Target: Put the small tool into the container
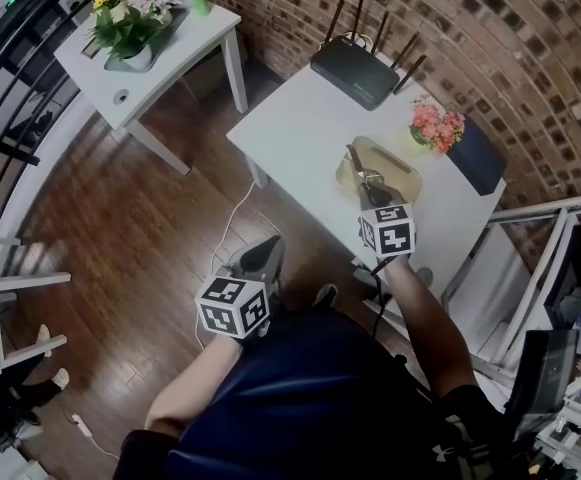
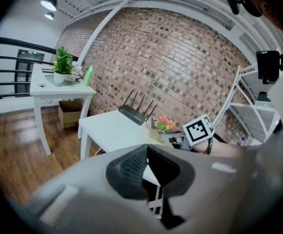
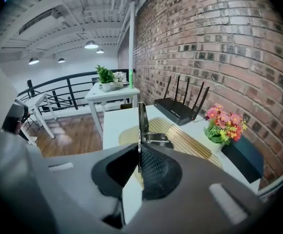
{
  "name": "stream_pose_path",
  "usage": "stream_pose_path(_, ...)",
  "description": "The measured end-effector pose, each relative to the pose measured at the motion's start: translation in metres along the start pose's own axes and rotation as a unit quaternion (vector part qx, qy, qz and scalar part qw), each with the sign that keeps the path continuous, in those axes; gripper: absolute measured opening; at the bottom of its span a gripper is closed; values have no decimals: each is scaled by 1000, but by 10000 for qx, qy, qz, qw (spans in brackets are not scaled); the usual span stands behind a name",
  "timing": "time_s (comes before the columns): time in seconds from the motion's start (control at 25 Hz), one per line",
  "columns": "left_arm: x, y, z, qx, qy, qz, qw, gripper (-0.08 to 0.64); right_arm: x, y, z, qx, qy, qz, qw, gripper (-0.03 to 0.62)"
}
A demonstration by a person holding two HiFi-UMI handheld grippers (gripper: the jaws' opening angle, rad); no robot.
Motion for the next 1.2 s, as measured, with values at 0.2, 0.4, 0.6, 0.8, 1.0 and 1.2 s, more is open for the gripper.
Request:
stream_pose_path(0.2, 0, 0, -3, 48, 25, 8, 10000, 5, 3, -7, -2, 79, 141, -35, 9999, 14)
stream_pose_path(0.4, 0, 1, -3, 44, 41, 52, 10000, 5, 10, -13, -3, 329, 269, -8, 9991, 14)
stream_pose_path(0.6, 2, 4, -6, 58, 76, 91, 9999, 5, 4, -20, -9, 422, 264, -39, 9988, 14)
stream_pose_path(0.8, 1, 4, -7, 46, 89, 100, 9999, 5, 1, -22, -9, 477, 108, -18, 9988, 15)
stream_pose_path(1.0, 0, 4, -8, 63, 131, 83, 9999, 5, -3, -22, -8, 479, -206, 100, 9986, 34)
stream_pose_path(1.2, -3, 5, -9, 72, 145, 59, 9999, 5, -2, -19, -6, 373, -309, 158, 9987, 73)
Point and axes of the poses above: the fingertips, and each gripper's own axes: y backward along the fingers, x to its left, z out of its top, the point moved 3 cm from there along y, backward along the fingers, and after that the axes turned 13 degrees about -y, right-handed, at the moved point
